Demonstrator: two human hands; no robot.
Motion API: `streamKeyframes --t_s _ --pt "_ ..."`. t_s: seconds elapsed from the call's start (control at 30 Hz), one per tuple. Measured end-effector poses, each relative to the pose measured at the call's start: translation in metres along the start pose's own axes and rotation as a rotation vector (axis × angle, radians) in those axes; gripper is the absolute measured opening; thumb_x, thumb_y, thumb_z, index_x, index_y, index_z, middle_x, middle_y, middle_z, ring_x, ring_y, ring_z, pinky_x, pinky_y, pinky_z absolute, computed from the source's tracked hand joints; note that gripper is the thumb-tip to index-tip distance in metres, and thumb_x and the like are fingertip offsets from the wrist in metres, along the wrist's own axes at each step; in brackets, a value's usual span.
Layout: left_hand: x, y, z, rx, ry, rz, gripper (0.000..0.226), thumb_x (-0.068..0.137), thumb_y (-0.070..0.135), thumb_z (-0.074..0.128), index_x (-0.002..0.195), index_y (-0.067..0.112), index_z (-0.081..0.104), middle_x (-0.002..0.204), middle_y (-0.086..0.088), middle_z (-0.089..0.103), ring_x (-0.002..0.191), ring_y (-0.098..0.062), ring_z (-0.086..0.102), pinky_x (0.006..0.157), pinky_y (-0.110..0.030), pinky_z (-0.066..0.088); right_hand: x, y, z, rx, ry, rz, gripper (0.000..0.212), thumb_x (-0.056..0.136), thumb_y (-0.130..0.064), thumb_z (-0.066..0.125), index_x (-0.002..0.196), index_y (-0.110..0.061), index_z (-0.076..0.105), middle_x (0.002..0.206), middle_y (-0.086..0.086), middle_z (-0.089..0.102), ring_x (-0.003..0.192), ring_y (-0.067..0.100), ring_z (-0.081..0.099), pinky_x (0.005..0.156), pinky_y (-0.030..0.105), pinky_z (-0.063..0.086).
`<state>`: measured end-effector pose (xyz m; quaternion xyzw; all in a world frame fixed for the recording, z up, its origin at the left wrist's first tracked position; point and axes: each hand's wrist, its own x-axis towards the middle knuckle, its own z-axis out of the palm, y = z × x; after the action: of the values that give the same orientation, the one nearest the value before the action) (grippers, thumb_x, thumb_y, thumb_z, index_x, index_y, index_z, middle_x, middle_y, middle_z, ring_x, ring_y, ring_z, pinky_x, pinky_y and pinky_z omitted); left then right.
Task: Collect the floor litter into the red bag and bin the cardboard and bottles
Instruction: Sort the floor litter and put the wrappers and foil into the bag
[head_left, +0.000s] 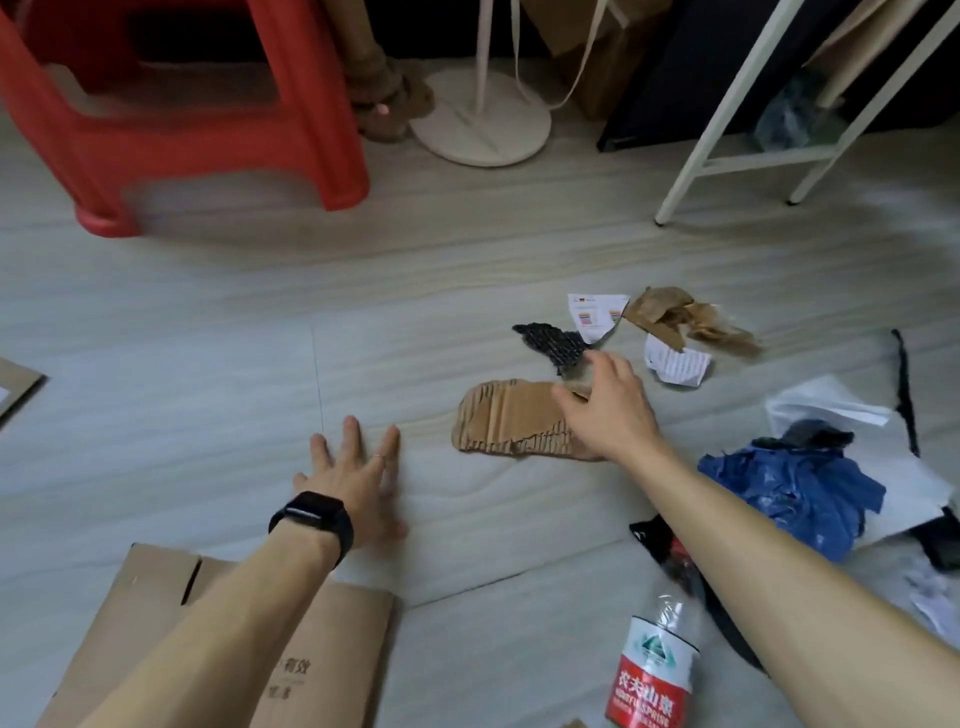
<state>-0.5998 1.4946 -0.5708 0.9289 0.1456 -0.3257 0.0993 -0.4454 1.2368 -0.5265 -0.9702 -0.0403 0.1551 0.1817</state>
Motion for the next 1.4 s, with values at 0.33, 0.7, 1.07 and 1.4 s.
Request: streamKeyframes --t_s 0.33,0.7,1.07,1.4 --pt "0.011 -0.006 0.009 -0.074 -0.022 0.006 0.118 0.074 0.067 0.071 0.150 0.049 -0.018 0.160 -0.002 -0.031 0.146 -0.047 -0.019 0.113 -0.059 0.030 0.103 -0.005 0.030 -0.156 0.019 0.077 0.062 0.096 -0.041 0.057 0.150 -0.016 0.042 0.148 0.016 0.045 0.134 0.038 0.041 0.110 0.039 0.032" --pt "-0.001 -0.028 -0.018 -0.229 -0.105 0.095 0.100 0.078 0.059 0.071 0.156 0.043 0.010 0.166 0.007 -0.010 0.153 -0.029 -0.004 0.116 -0.047 0.029 0.029 -0.107 0.061 -0.015 -0.005 -0.295 0.024 0.094 -0.027 0.062 0.114 -0.026 0.075 0.120 0.010 0.072 0.114 0.035 0.062 0.095 0.037 0.049" --pt "-0.145 -0.280 0.038 -0.416 0.554 -0.652 0.050 0.093 0.027 0.053 0.142 0.025 0.046 0.146 -0.006 0.043 0.134 -0.028 0.040 0.106 -0.045 0.042 -0.132 -0.256 0.163 0.083 -0.232 -0.853 0.021 0.095 -0.026 0.065 0.082 -0.010 0.069 0.077 0.010 0.066 0.075 0.033 0.061 0.066 0.035 0.040" --pt "-0.203 -0.341 0.132 -0.199 0.150 -0.707 0.073 0.092 0.069 0.039 0.153 0.049 0.005 0.162 -0.016 0.018 0.151 -0.029 0.016 0.118 -0.058 0.001 -0.209 -0.269 0.233 -0.391 -0.407 -1.138 0.022 0.101 -0.028 0.055 0.095 -0.007 0.059 0.091 0.009 0.061 0.085 0.034 0.062 0.058 0.038 0.050"
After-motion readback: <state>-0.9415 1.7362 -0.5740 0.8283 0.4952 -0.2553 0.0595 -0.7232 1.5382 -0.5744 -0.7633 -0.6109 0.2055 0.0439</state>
